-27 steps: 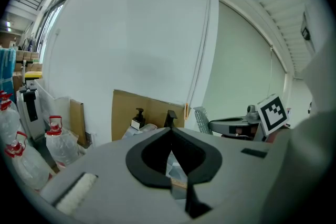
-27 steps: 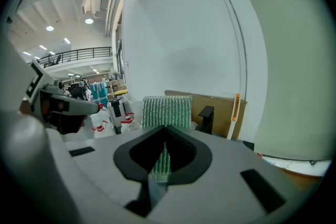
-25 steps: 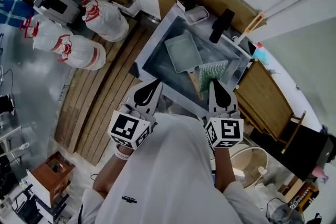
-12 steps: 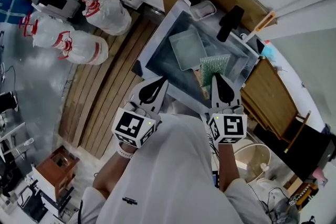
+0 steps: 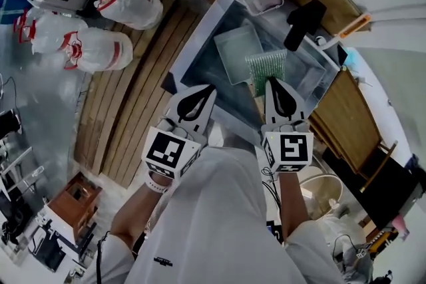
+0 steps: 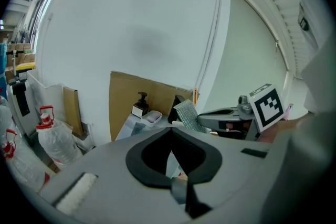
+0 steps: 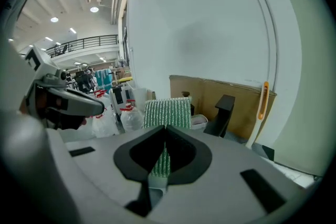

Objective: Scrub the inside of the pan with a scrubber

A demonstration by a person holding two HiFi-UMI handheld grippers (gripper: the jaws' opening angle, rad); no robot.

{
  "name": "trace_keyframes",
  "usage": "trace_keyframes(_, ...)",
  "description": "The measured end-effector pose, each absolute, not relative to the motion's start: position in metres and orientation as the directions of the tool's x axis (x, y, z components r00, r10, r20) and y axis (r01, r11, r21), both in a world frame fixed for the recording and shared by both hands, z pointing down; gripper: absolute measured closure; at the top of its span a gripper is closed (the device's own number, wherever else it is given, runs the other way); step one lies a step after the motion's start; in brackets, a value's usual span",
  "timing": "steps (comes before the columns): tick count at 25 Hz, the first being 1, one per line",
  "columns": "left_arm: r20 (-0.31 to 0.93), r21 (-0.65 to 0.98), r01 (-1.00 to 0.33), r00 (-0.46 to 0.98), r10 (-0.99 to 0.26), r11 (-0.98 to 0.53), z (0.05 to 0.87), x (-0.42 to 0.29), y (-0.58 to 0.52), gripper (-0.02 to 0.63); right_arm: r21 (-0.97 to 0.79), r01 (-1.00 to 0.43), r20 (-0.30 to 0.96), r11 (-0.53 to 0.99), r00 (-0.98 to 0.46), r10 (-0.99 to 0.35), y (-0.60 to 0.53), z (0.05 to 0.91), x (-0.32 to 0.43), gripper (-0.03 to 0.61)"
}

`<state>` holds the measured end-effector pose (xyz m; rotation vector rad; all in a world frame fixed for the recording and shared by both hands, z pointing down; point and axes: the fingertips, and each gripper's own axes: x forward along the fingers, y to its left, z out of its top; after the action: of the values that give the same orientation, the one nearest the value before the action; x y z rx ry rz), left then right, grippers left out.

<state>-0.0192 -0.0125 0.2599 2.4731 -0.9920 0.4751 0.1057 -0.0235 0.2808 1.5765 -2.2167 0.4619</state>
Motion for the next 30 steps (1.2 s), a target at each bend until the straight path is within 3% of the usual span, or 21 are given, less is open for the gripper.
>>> trace_keyframes(30, 0.527, 0.360, -0.711, 0.689, -0.497, -0.603, 0.402, 0.018, -0.081, 0.614, -0.149, -0.931, 0.777, 0.334, -0.319, -0.543, -0.121, 0.528, 0.093, 0.568)
